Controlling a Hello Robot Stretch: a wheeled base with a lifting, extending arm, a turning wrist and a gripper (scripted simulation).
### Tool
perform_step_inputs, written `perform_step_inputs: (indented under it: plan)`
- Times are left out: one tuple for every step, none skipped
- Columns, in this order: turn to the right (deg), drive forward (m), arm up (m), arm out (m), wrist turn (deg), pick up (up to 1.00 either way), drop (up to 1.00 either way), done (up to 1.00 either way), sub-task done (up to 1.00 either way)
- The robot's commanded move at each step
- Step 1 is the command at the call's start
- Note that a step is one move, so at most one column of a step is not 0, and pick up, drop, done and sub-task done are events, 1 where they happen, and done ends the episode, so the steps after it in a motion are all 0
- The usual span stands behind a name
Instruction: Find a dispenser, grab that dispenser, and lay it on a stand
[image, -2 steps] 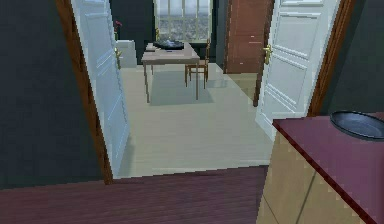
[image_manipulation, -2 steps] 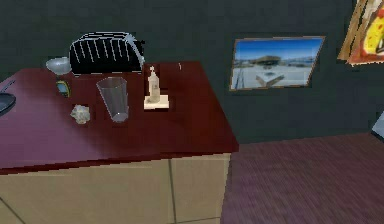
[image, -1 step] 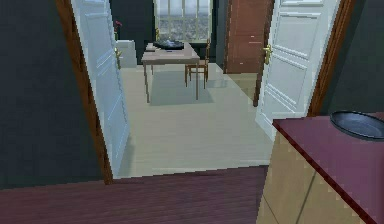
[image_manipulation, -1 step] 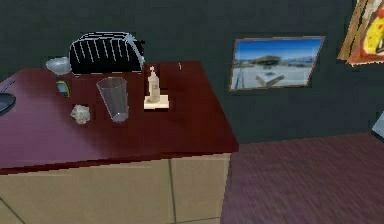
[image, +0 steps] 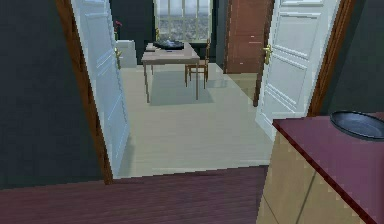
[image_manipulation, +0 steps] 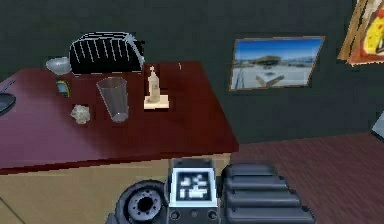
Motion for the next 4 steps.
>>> perform_step_inputs:
  plan:
    - [0.0,0.0,0.0,0.5,0.0,0.0,0.0,0.0,0.0]
    - [0.0,0.0,0.0,0.0,45.0,0.0,0.0,0.0,0.0]
    - [0.0,0.0,0.0,0.0,45.0,0.0,0.0,0.0,0.0]
    - [0.0,0.0,0.0,0.0,45.0,0.0,0.0,0.0,0.0]
